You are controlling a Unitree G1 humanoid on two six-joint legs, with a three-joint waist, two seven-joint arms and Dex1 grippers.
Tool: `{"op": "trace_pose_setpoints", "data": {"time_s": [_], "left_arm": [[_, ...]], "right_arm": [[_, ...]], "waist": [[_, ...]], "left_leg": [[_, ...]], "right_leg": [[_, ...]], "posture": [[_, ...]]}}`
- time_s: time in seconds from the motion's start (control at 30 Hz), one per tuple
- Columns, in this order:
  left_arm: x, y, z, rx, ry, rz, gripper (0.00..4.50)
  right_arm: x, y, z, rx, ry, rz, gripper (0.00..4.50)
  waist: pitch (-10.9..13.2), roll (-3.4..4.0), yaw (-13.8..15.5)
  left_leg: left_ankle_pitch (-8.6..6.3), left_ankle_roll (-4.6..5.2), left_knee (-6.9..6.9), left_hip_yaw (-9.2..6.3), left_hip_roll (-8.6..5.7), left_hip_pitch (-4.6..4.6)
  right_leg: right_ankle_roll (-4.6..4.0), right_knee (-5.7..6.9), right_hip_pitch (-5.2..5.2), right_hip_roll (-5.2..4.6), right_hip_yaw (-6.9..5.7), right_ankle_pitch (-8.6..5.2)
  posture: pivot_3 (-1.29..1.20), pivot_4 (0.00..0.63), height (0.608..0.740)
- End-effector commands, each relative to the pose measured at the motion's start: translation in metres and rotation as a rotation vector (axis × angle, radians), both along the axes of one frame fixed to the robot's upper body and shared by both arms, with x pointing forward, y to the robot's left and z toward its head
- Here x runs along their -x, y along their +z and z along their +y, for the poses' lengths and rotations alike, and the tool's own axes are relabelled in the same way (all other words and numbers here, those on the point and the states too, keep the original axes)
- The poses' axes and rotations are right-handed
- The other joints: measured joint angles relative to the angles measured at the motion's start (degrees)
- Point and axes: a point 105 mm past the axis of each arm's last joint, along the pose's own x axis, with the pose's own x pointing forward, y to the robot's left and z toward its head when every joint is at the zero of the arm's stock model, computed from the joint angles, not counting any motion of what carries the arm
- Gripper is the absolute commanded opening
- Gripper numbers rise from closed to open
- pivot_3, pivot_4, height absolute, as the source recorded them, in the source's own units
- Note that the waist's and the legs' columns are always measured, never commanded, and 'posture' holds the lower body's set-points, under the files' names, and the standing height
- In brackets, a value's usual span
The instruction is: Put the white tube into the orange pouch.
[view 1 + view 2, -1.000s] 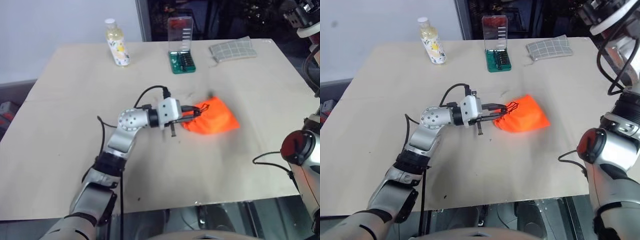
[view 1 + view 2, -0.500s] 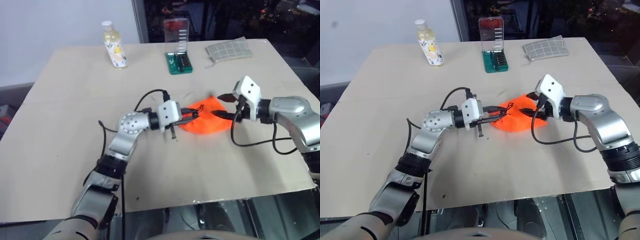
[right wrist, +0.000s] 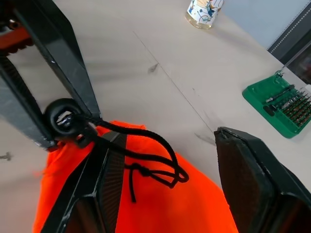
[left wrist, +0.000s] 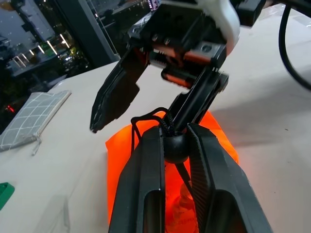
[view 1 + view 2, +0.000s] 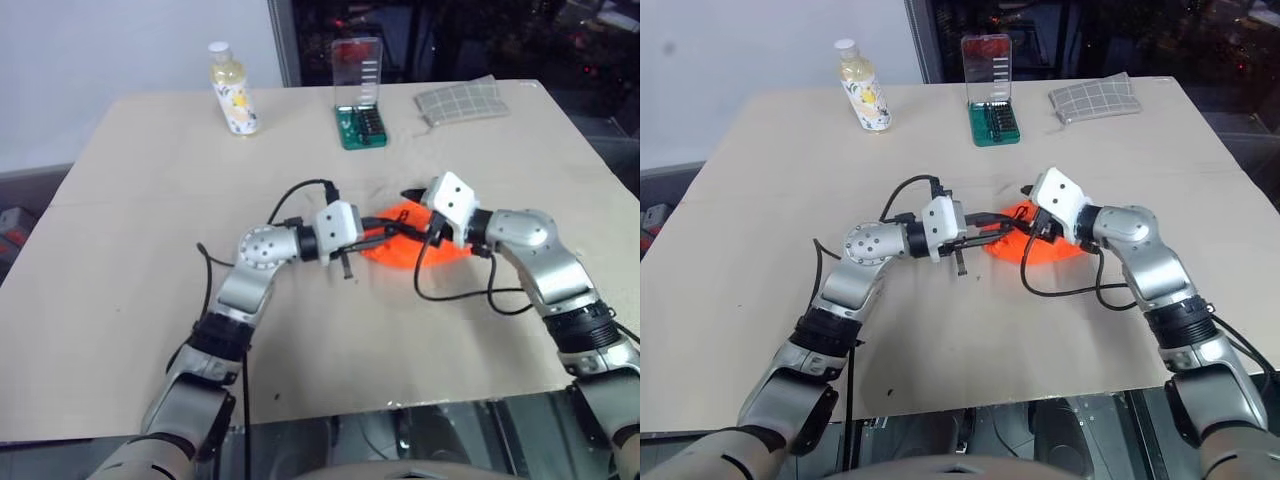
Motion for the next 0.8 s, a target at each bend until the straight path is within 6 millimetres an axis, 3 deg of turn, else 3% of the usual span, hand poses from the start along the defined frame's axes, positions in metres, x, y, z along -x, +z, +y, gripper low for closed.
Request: {"op": "trace_pose_setpoints", "data": {"time_s": [0.03,0.23,0.33,0.5,0.8], "left_arm": [[0.005,0.014,-0.001,0.028,-0.010,-0.050,0.16],[0.005,0.012,0.002,0.029,0.001,-0.043,0.16],[0.004,0.011,0.006,0.038,0.019,-0.029,0.16],[0.001,0.007,0.015,0.043,0.062,-0.011,0.16],[-0.002,0.003,0.010,0.058,0.084,0.013,0.16]], "right_arm": [[-0.001,0.018,-0.001,-0.044,0.002,-0.068,2.02],[-0.003,0.026,-0.008,-0.125,-0.034,-0.041,0.07],[-0.002,0.033,-0.012,-0.141,-0.044,-0.049,0.07],[-0.003,0.073,-0.012,-0.350,-0.081,-0.043,0.07],[0.004,0.145,-0.008,-0.655,-0.051,-0.040,0.07]], "waist": [[0.0,0.00,0.0],[0.0,0.00,0.0],[0.0,0.00,0.0],[0.0,0.00,-0.1],[0.0,0.01,0.0]], "left_leg": [[0.00,0.00,0.00,0.00,0.00,0.00],[0.00,0.00,0.00,0.00,-0.01,0.02],[0.00,0.00,0.00,0.01,-0.01,0.03],[0.00,0.01,-0.01,-0.01,0.03,0.03],[0.00,0.01,-0.02,-0.06,0.02,0.01]], "right_leg": [[0.00,0.00,0.00,0.00,0.00,0.00],[0.00,0.01,0.01,0.00,0.00,0.00],[0.00,0.01,0.02,0.00,0.01,0.00],[0.00,0.03,0.01,0.00,0.01,0.00],[-0.01,0.02,-0.01,-0.01,-0.01,0.00]], "posture": [[0.00,0.150,0.740],[0.00,0.150,0.740],[0.00,0.150,0.740],[0.00,0.150,0.740],[0.00,0.150,0.740]]}}
